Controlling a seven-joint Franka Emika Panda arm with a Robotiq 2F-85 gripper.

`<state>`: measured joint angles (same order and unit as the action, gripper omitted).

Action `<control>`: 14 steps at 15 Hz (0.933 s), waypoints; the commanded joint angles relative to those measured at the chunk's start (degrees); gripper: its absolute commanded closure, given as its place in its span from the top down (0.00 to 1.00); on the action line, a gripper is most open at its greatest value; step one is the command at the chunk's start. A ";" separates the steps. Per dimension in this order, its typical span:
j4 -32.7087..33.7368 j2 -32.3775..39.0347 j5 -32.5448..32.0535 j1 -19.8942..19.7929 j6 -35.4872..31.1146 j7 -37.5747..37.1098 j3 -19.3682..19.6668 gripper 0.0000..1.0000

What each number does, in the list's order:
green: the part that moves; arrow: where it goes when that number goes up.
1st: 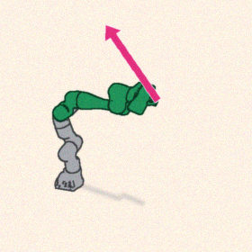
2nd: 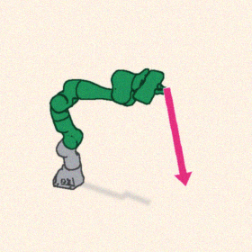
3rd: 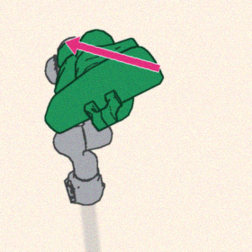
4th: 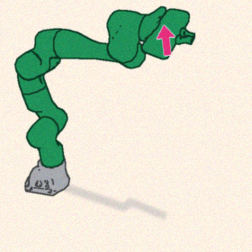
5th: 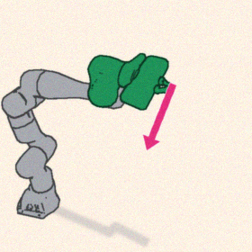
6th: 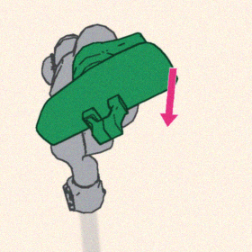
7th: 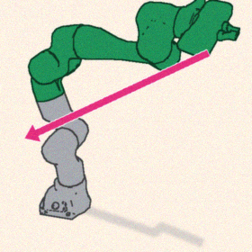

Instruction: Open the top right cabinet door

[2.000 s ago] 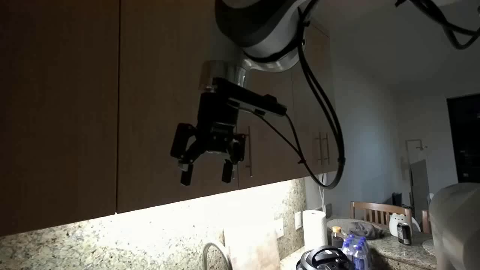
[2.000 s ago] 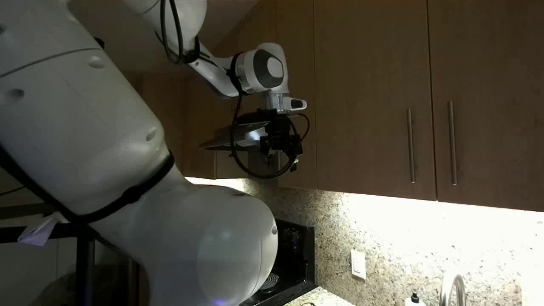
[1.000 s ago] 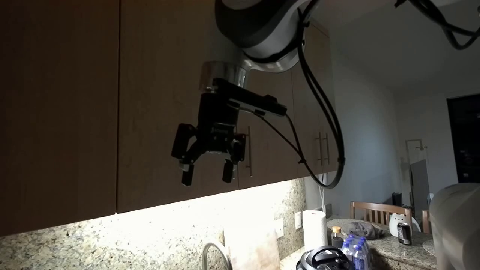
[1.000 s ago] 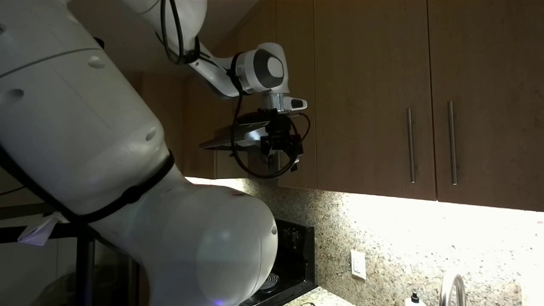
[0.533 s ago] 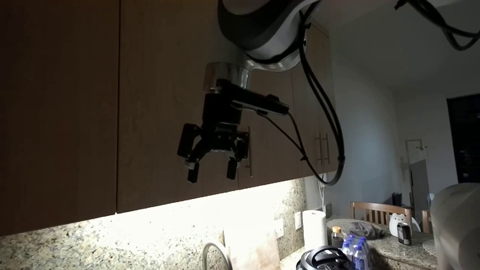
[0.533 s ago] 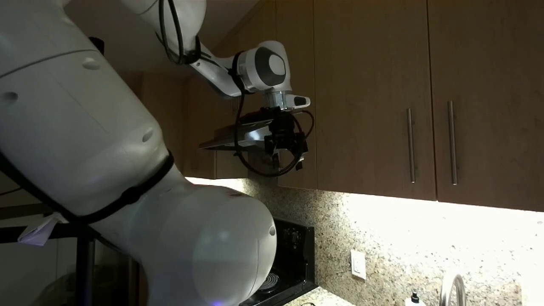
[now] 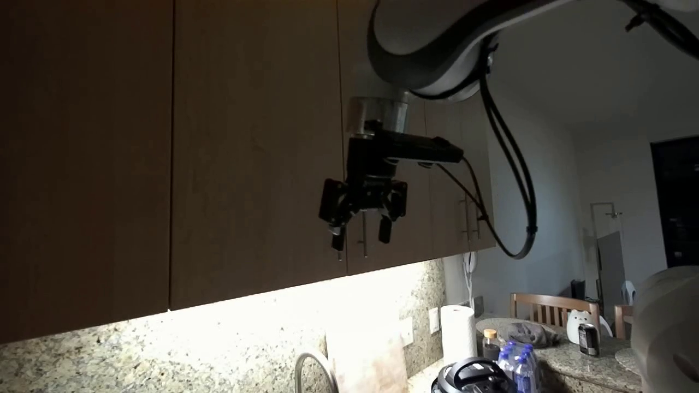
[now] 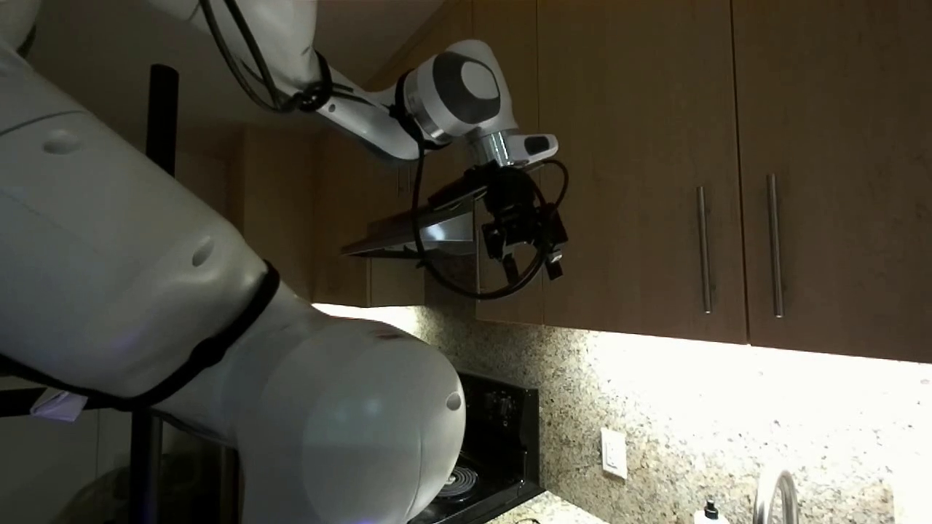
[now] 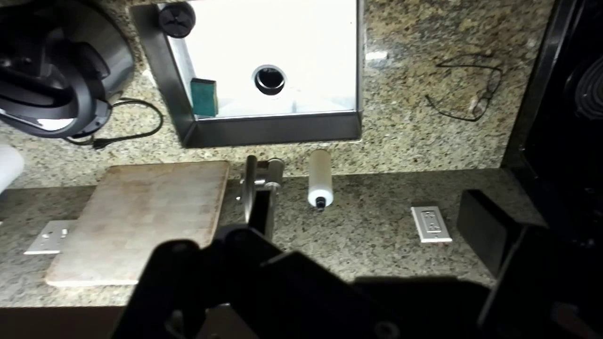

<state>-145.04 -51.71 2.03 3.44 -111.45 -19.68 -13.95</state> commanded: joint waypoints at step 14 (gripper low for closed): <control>-2.64 -12.49 -10.36 -3.44 3.68 18.91 13.66 1.00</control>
<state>-147.79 -64.27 -8.71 0.46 -107.80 -1.11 -0.03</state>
